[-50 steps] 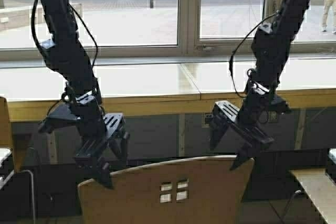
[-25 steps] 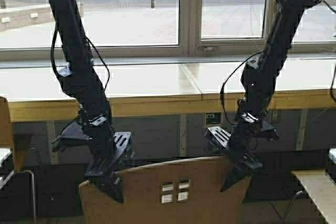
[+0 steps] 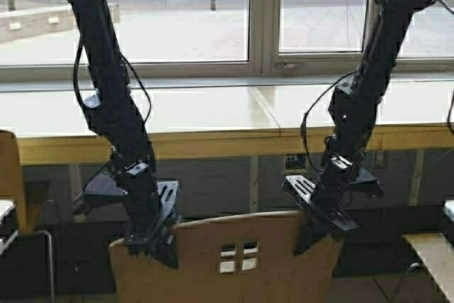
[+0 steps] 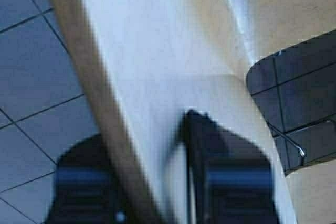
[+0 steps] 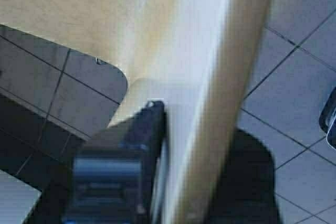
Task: Push the chairs under the table
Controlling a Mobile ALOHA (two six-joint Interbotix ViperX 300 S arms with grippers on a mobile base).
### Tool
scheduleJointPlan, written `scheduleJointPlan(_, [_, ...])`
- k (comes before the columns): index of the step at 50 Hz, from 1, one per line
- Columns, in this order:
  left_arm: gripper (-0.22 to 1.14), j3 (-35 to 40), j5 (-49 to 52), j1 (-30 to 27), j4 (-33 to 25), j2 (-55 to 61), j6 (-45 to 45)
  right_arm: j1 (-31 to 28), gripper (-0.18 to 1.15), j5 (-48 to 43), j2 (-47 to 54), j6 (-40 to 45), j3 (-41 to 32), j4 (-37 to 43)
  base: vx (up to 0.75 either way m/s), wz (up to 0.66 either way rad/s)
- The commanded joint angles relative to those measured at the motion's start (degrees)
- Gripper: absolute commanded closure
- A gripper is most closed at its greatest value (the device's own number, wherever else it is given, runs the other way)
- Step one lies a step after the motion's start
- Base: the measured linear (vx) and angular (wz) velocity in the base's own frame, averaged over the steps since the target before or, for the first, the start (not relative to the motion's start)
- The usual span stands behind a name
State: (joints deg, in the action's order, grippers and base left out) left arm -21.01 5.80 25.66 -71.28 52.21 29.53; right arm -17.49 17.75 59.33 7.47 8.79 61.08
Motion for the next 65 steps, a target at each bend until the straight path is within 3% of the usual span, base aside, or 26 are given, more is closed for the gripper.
scheduleJointPlan(1, [0.88, 2.46, -0.62, -2.55, 0.35, -0.88, -1.05, -2.20, 0.93, -0.35, -1.23, -2.46, -0.88, -0.62, 0.09, 0.07])
scheduleJointPlan(40, [0.88, 5.27, -1.58, -4.83, 0.35, -1.14, -1.41, -2.11, 0.93, -1.67, 2.64, -2.81, -1.93, -0.88, 0.21, 0.08])
scheduleJointPlan(65, [0.88, 2.90, 0.26, -4.92, 0.53, -2.46, -1.49, -2.81, 0.93, -1.58, -1.14, -2.81, 4.57, -0.79, 0.28, 0.02])
